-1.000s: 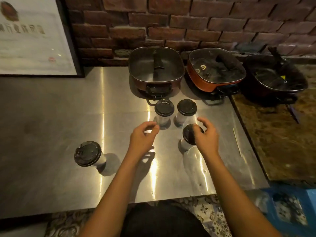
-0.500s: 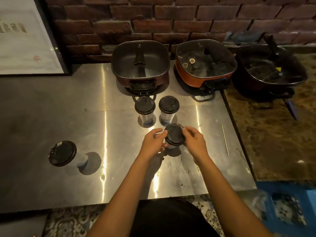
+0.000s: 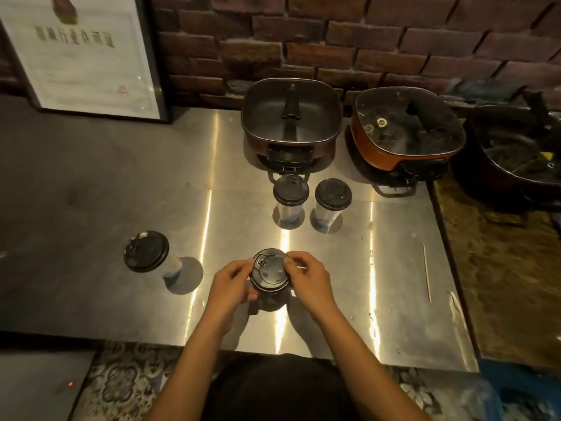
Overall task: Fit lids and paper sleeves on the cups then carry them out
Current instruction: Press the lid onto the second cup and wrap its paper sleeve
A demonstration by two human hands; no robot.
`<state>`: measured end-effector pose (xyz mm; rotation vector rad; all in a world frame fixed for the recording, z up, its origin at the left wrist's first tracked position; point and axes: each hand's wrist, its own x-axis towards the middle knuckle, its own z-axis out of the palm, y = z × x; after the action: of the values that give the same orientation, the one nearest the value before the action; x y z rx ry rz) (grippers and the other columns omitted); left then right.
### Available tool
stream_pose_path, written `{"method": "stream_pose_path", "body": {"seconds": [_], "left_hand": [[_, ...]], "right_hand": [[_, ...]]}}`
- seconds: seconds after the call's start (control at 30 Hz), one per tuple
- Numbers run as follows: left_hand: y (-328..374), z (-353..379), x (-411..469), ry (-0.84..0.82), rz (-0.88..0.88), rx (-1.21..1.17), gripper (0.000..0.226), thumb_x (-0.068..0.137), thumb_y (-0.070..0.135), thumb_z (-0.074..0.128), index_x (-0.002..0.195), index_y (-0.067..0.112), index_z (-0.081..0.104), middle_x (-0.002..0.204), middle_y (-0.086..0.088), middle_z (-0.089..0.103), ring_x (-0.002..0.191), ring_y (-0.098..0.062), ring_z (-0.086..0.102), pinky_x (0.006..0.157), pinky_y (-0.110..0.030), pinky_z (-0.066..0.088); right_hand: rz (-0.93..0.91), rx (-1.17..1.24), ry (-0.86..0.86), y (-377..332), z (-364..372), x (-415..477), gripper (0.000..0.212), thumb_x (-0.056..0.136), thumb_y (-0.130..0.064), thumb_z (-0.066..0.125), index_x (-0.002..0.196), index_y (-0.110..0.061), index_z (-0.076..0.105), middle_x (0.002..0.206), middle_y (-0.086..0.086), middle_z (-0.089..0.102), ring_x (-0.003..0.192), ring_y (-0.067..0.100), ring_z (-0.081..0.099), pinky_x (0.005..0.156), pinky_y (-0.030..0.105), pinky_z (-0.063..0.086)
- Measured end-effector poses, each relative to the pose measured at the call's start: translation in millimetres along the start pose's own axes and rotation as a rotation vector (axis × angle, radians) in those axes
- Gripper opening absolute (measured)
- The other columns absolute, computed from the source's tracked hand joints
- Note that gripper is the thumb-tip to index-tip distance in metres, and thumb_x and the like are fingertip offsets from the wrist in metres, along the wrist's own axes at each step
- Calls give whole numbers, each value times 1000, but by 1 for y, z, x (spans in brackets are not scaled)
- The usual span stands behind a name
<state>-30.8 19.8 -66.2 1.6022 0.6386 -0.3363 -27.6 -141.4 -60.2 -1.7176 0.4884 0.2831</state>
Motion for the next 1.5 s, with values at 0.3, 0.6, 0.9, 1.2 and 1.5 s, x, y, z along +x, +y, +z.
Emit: {"method": "stream_pose_path", "body": {"seconds": [0.3, 0.6, 0.9, 1.2, 1.5], "left_hand": [[-17, -37, 7, -7, -59, 9, 20, 104, 31, 55, 114, 22, 69, 95, -3, 72, 73, -21, 67, 69, -37, 59], [-2, -11, 28, 170, -14, 23, 44, 102, 58, 42, 121, 23, 60, 114, 2, 66, 110, -20, 61, 97, -38, 50], [-9, 15, 53, 236, 0, 234, 53, 102, 57, 35, 111, 18, 69, 111, -6, 73, 99, -24, 68, 98, -48, 56], [-8, 17, 50, 286, -17, 262, 52, 92, 64, 32, 92, 26, 69, 93, 0, 73, 85, -21, 69, 91, -49, 59], [23, 5, 60, 108, 531, 576, 66, 100, 63, 25, 105, 17, 71, 110, -1, 71, 99, -17, 61, 95, -44, 52]], "right_hand": [[-25, -139, -38, 12, 36, -2, 23, 100, -23, 60, 122, -19, 69, 114, -2, 70, 106, 16, 68, 83, 21, 58], [54, -65, 82, -8, 58, 15, 37, 106, -39, 48, 122, -14, 69, 118, 2, 70, 107, 19, 65, 78, 18, 45], [95, -232, 73, -3, 93, 35, 51, 107, -48, 36, 103, -12, 73, 98, 5, 73, 81, 13, 63, 79, 27, 45], [117, -257, 73, -8, 91, 36, 50, 108, -44, 35, 87, -15, 71, 76, -4, 66, 72, 9, 62, 70, 23, 44], [452, 226, 206, 19, 103, 19, 55, 103, -53, 27, 125, -16, 62, 115, 10, 70, 104, 30, 68, 100, 51, 54]]}}
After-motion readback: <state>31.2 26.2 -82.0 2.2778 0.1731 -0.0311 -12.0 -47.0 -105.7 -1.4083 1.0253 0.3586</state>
